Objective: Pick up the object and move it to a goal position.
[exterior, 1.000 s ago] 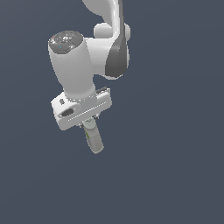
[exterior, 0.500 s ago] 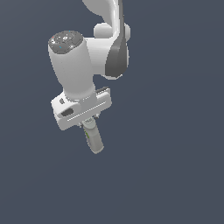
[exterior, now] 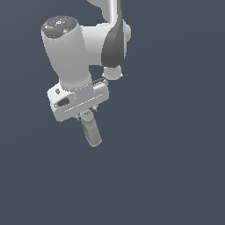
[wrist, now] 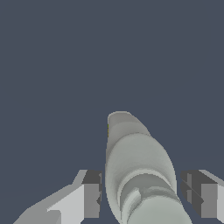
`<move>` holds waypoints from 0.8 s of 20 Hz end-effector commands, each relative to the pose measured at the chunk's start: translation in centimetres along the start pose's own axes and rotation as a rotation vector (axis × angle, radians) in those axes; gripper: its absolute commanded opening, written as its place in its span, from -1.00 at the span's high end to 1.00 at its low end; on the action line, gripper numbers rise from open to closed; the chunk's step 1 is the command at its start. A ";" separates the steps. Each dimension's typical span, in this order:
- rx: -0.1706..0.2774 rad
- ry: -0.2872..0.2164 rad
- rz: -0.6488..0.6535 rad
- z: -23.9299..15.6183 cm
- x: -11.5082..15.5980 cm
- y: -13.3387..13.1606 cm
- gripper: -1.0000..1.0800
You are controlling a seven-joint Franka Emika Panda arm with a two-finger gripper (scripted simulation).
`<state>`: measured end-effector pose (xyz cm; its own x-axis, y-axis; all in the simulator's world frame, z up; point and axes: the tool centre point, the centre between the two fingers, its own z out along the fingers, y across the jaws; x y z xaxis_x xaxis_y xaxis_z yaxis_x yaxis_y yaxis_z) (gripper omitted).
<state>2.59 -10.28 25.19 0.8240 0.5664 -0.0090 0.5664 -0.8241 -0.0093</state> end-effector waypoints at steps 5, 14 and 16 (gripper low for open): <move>-0.009 0.011 0.000 -5.0 -3.5 -0.1 1.00; -0.008 0.011 0.000 -12.8 -10.0 -0.7 1.00; -0.008 0.011 0.000 -14.3 -11.2 -0.7 1.00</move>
<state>-6.15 -15.57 37.83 0.8247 0.5656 -0.0056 0.5655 -0.8247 -0.0092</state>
